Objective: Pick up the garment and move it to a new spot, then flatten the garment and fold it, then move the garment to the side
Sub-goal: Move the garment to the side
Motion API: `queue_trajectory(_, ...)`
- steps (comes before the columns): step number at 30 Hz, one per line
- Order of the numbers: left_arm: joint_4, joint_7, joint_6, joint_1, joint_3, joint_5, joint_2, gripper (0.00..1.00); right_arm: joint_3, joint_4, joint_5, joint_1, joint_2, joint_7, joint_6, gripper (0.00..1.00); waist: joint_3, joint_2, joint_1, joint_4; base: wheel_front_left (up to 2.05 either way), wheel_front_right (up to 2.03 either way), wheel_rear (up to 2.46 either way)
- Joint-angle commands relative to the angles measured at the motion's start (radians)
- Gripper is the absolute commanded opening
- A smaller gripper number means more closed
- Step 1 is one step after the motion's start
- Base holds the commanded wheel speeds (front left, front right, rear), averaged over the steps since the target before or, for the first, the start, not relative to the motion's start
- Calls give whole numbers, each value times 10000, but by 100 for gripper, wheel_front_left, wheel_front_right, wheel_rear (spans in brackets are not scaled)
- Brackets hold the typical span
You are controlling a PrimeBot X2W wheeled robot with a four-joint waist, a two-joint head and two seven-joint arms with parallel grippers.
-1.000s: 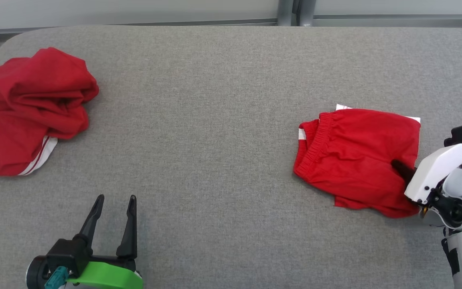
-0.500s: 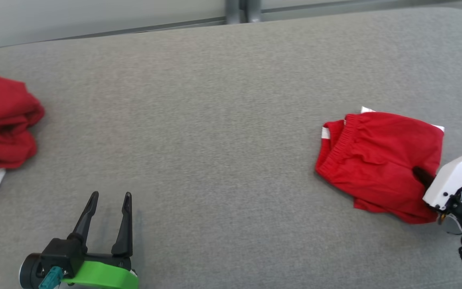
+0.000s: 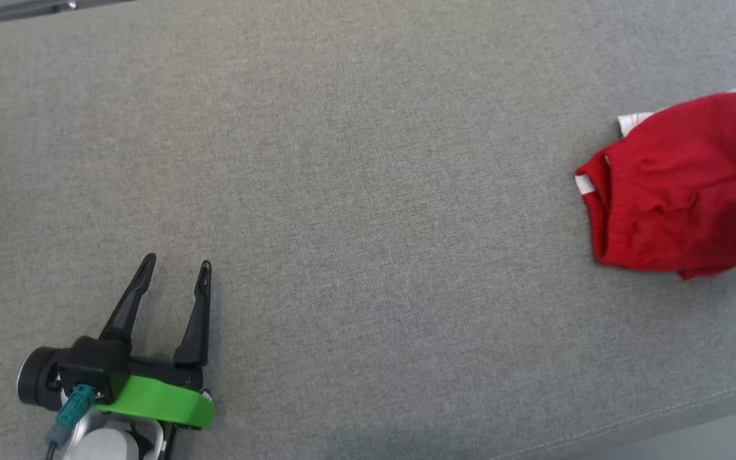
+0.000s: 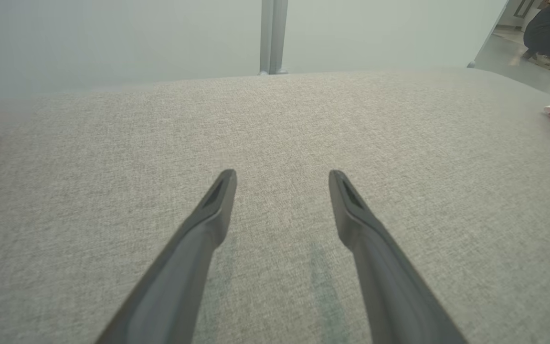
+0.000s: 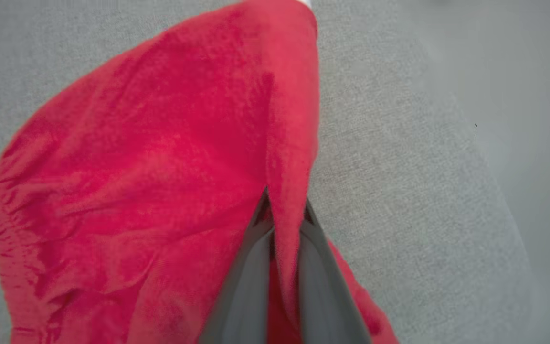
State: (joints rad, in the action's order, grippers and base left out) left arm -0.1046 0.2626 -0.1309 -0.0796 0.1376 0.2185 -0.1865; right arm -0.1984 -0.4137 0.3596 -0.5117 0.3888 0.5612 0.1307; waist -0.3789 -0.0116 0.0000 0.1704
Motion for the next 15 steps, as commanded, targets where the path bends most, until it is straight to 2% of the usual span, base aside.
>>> queue_trajectory(1, 2, 25, 3, -237, 0, -91, -155, 100, 87, -76, -170, -368, 249, -48, 1, 0, -728, 116, 0, -80, 0, 0, 0)
queue_trajectory(7, 44, -5, 49, -433, 17, -110, -326, 100, 124, -761, -504, -1505, 1068, -62, 1, 0, -1247, 116, 0, -331, 0, 0, 0)
queue_trajectory(11, 21, -3, 93, -329, -4, -82, -408, 100, 150, -1338, -830, -1699, 1766, -270, 0, 0, -1421, 116, 0, -415, 0, 0, 0)
queue_trajectory(15, -1, -15, 93, -264, 9, -73, -491, 100, 90, -1782, -934, -1754, 2035, -580, 0, 0, -1475, 116, 0, -441, 0, 0, 0)
